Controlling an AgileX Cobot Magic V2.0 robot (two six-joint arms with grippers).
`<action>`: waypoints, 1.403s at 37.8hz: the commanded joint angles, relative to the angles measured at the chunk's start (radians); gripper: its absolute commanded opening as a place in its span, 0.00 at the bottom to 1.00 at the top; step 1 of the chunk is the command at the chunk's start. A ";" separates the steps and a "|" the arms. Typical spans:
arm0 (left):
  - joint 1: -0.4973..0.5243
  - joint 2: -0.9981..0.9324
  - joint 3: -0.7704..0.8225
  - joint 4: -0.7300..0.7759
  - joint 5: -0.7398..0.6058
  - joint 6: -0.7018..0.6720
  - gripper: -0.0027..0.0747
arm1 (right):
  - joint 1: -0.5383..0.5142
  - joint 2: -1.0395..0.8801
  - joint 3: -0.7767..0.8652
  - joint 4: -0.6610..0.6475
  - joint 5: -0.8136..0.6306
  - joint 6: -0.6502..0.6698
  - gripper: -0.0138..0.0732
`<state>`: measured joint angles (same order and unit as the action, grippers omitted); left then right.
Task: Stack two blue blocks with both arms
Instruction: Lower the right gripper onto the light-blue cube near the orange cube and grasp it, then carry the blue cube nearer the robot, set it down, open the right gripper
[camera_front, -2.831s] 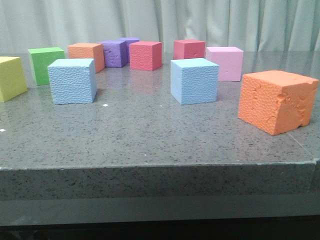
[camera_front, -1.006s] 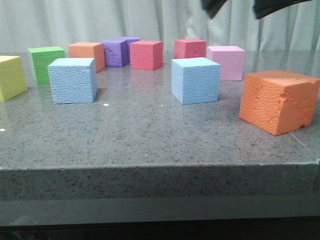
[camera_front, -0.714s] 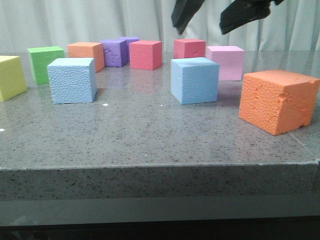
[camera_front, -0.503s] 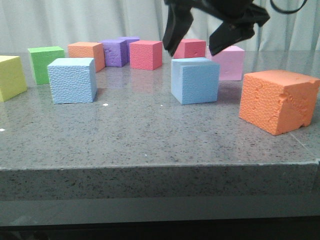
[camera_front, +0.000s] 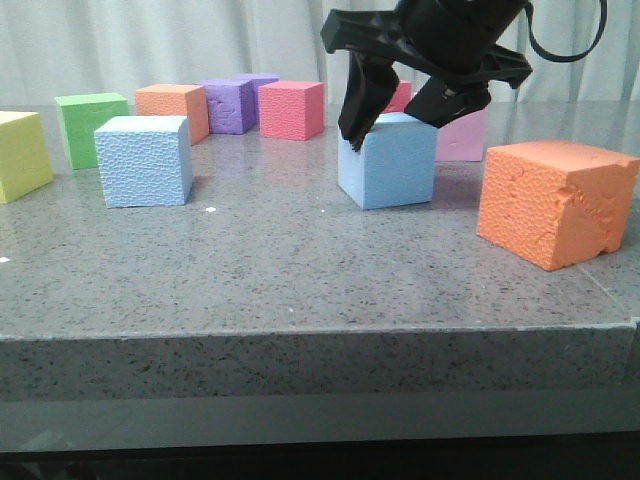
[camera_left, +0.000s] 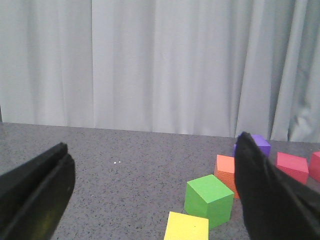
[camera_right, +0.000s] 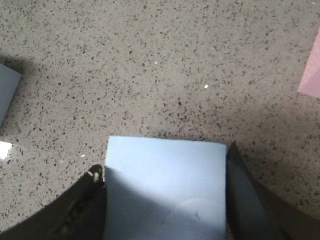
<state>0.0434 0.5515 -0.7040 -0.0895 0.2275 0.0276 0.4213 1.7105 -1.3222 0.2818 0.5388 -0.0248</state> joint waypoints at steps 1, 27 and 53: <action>0.003 0.009 -0.028 -0.010 -0.088 -0.005 0.83 | 0.000 -0.053 -0.039 0.012 -0.037 0.000 0.48; 0.003 0.009 -0.028 -0.010 -0.088 -0.005 0.83 | 0.279 -0.056 -0.041 0.004 0.000 -0.022 0.48; 0.003 0.009 -0.028 -0.010 -0.088 -0.005 0.83 | 0.210 -0.198 -0.150 0.003 0.053 -0.005 0.55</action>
<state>0.0434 0.5515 -0.7040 -0.0895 0.2261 0.0276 0.6586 1.5746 -1.4343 0.2793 0.6263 -0.0296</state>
